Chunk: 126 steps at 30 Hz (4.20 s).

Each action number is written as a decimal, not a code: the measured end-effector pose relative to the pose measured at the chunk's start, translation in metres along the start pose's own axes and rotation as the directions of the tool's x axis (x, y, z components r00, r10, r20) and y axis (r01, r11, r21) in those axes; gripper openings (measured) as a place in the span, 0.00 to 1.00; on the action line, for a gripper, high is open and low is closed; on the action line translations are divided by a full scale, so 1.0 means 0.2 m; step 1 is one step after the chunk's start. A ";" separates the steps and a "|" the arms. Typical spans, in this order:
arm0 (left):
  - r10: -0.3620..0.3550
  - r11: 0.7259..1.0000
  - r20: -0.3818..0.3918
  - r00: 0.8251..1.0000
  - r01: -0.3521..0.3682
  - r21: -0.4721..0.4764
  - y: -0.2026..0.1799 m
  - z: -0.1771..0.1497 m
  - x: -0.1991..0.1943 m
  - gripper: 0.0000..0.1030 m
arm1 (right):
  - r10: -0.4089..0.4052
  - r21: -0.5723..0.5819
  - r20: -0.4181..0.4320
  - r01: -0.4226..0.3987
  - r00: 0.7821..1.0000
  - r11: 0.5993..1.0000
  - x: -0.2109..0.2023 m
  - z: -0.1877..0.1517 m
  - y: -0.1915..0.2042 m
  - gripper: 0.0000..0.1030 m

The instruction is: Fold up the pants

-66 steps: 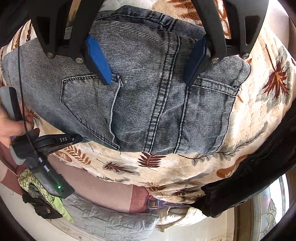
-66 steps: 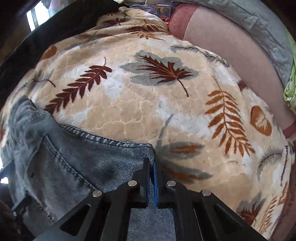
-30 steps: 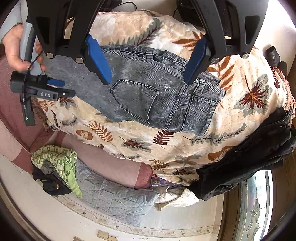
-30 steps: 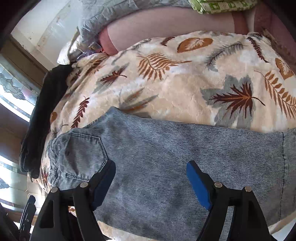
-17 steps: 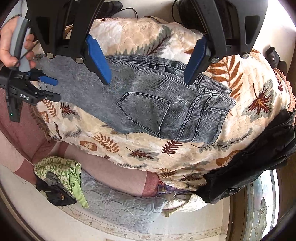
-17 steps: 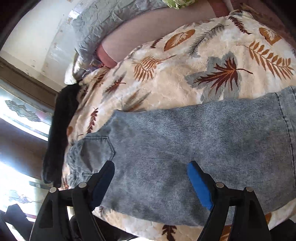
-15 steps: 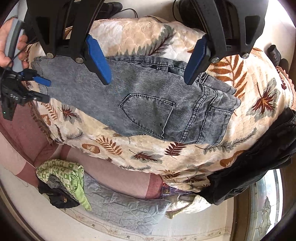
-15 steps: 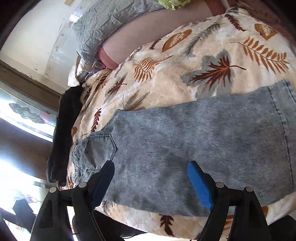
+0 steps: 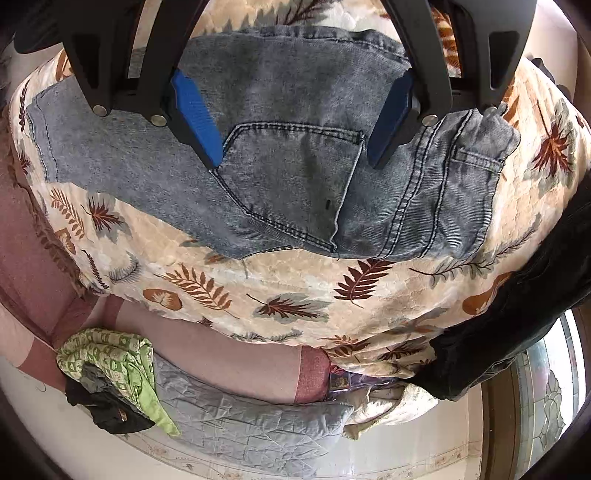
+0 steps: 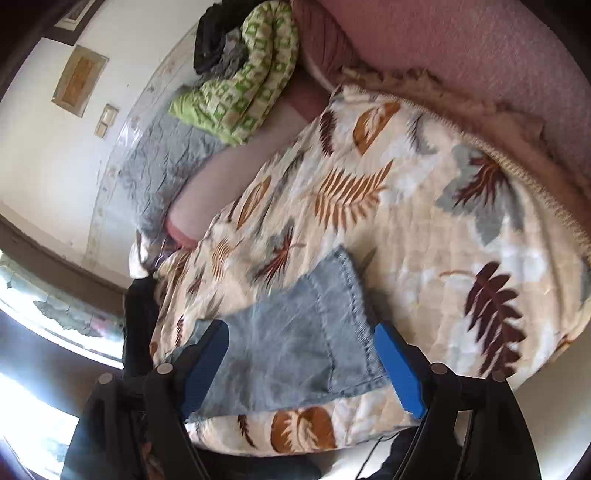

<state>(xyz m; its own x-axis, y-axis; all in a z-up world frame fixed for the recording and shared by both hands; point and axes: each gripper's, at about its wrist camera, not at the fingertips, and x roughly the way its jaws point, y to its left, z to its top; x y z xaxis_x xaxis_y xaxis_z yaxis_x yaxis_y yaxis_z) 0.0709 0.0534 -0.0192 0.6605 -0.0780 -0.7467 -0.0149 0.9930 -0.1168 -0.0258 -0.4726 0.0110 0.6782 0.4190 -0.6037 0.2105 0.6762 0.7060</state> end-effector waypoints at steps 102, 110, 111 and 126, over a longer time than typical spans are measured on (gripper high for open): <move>-0.192 0.931 -0.111 0.975 0.216 0.293 -1.11 -0.09 0.25 0.89 | -0.182 0.302 0.058 0.157 0.982 0.940 0.18 -0.18 -0.37 0.54; -0.078 0.992 -0.003 0.997 0.078 0.099 -0.44 -0.02 0.11 0.89 | -0.168 0.060 0.136 0.161 0.976 0.985 0.12 -0.12 0.02 0.60; -0.035 0.997 0.015 0.999 0.034 0.070 -0.35 -0.02 0.10 0.89 | -0.139 -0.044 0.079 0.143 0.987 0.989 0.20 -0.09 0.15 0.60; 0.087 0.996 -0.063 0.994 -0.087 0.011 0.07 -0.20 0.22 0.89 | -0.378 -0.690 -0.389 0.006 0.840 0.724 2.04 -0.19 1.31 0.41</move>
<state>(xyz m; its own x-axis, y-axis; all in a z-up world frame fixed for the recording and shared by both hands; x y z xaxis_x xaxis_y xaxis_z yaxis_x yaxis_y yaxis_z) 0.0703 0.0608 -0.0795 0.6079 0.0037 -0.7940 -0.0641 0.9970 -0.0444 0.2799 -0.1009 -0.0650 0.2162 0.3318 -0.9182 -0.3291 0.9102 0.2514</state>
